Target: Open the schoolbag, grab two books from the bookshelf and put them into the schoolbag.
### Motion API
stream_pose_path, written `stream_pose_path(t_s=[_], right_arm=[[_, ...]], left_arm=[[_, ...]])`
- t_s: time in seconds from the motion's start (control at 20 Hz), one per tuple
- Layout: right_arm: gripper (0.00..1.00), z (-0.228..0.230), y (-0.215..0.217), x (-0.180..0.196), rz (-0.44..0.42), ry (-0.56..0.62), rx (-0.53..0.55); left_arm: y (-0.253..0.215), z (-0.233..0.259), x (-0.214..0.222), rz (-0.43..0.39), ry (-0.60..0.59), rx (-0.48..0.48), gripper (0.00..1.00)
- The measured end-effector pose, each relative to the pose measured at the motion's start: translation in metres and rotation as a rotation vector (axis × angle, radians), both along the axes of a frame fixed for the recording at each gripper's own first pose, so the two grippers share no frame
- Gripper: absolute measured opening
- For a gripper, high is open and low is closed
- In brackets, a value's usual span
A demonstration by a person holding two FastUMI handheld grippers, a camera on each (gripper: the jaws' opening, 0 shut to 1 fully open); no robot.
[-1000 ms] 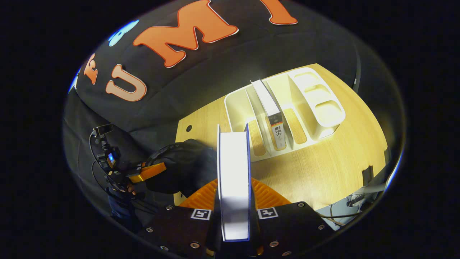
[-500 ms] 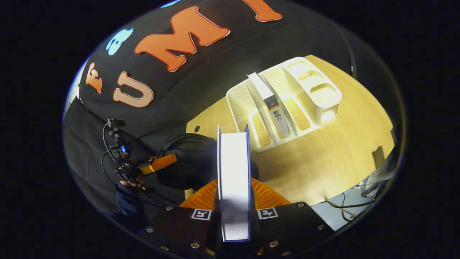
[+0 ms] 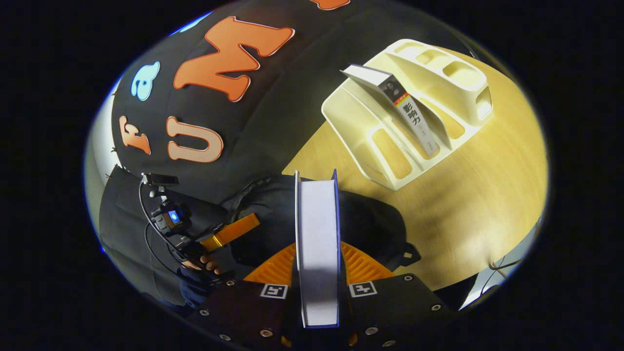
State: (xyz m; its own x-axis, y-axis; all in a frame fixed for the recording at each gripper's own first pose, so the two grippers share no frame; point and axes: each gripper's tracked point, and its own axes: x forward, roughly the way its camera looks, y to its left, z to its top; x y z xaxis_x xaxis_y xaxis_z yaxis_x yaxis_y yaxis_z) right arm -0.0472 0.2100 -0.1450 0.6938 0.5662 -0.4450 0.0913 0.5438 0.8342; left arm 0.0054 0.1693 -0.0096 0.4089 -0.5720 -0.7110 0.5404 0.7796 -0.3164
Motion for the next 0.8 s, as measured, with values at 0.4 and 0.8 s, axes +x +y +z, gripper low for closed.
stream_pose_path(t_s=[0.4,0.8], right_arm=[[0.31,-0.048,0.056,0.031,-0.071,0.041,0.165],[0.31,-0.076,0.098,0.066,-0.106,0.017,0.196]], left_arm=[[-0.006,0.003,-0.007,0.001,0.019,-0.005,0.07],[-0.012,0.004,-0.009,-0.01,0.027,-0.003,0.07]])
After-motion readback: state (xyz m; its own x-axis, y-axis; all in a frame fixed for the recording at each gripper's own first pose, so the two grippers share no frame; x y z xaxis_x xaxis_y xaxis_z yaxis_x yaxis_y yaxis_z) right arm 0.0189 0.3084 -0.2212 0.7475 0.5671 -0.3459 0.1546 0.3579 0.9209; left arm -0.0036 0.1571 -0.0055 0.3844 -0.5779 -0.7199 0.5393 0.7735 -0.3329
